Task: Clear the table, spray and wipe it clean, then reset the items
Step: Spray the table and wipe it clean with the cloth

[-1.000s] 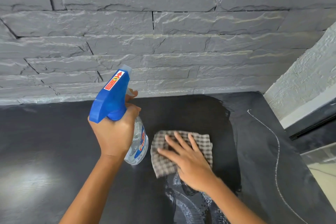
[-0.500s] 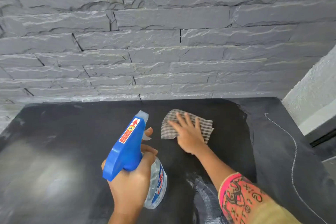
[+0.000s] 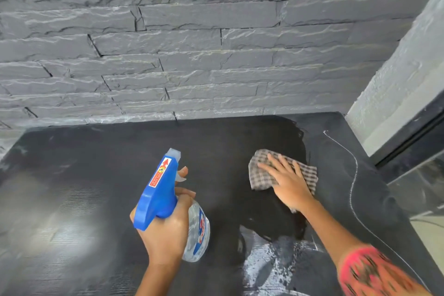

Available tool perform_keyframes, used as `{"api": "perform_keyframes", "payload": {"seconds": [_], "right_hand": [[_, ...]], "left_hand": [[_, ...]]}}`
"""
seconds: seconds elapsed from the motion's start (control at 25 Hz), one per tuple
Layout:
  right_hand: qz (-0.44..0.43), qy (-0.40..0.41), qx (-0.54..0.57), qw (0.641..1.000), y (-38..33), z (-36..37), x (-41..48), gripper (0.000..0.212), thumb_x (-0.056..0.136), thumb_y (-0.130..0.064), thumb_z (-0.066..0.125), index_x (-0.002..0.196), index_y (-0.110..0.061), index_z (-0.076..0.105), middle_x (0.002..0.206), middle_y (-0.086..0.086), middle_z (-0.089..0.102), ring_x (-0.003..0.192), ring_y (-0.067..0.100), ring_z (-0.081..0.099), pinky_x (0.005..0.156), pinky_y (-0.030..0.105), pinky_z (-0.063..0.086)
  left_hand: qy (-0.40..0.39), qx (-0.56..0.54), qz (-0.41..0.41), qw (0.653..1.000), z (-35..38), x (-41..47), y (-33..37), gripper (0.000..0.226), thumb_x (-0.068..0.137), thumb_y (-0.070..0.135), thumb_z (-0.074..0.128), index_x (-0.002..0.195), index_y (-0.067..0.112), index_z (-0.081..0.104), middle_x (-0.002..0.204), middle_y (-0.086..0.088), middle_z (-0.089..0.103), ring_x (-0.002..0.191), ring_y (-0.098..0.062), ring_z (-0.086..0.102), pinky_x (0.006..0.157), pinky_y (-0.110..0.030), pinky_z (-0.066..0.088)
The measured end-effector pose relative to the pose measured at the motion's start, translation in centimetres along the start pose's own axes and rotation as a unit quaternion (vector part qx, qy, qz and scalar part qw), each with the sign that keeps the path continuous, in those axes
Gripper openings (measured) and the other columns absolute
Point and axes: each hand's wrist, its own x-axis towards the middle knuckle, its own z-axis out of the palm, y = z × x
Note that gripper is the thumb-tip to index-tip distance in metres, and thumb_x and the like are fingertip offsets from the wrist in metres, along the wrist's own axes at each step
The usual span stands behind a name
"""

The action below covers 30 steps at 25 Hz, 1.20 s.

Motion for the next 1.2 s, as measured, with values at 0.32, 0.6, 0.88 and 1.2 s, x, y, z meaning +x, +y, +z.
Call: {"api": "perform_keyframes", "payload": {"seconds": [0.32, 0.6, 0.88, 1.2], "right_hand": [[-0.114, -0.021, 0.038, 0.993, -5.2, 3.0, -9.8, 0.093, 0.073, -0.006, 0.048, 0.142, -0.053, 0.005, 0.155, -0.014, -0.014, 0.142, 0.015, -0.023, 0.110, 0.046, -0.024], [-0.009, -0.020, 0.000, 1.000, -0.9, 0.4, -10.0, 0.086, 0.080, -0.006, 0.047, 0.143, -0.050, 0.008, 0.157, -0.014, -0.006, 0.144, 0.013, -0.013, 0.115, 0.043, -0.014], [-0.009, -0.019, 0.031, 0.999, -8.6, 2.5, -7.8, 0.077, 0.083, -0.017, 0.051, 0.144, -0.044, 0.014, 0.158, -0.006, -0.006, 0.144, 0.025, -0.013, 0.110, 0.052, -0.021], [-0.006, -0.016, 0.006, 1.000, -7.0, 1.9, -10.3, 0.078, 0.084, -0.015, 0.048, 0.145, -0.045, 0.010, 0.158, -0.010, -0.002, 0.145, 0.019, -0.007, 0.115, 0.045, -0.008]], "left_hand": [[-0.028, -0.003, 0.041, 0.999, -0.1, -0.5, -0.9, 0.038, 0.069, 0.005, 0.051, 0.075, 0.042, 0.061, 0.083, 0.018, 0.069, 0.066, -0.009, 0.066, 0.071, -0.022, 0.054], [-0.032, -0.021, 0.044, 0.998, 0.2, -0.5, -1.7, 0.021, 0.072, 0.003, 0.051, 0.091, 0.008, 0.060, 0.082, 0.015, 0.068, 0.068, -0.007, 0.065, 0.072, -0.020, 0.052], [-0.042, -0.030, 0.021, 0.998, 0.1, -0.9, -1.1, 0.017, 0.073, 0.007, 0.053, 0.089, 0.011, 0.059, 0.086, 0.009, 0.068, 0.081, -0.025, 0.066, 0.080, -0.029, 0.055], [-0.006, -0.007, -0.007, 1.000, -2.2, -2.9, 0.2, 0.003, 0.068, 0.007, 0.055, 0.071, 0.008, 0.056, 0.058, 0.014, 0.059, 0.052, -0.001, 0.054, 0.055, -0.010, 0.045]]}}
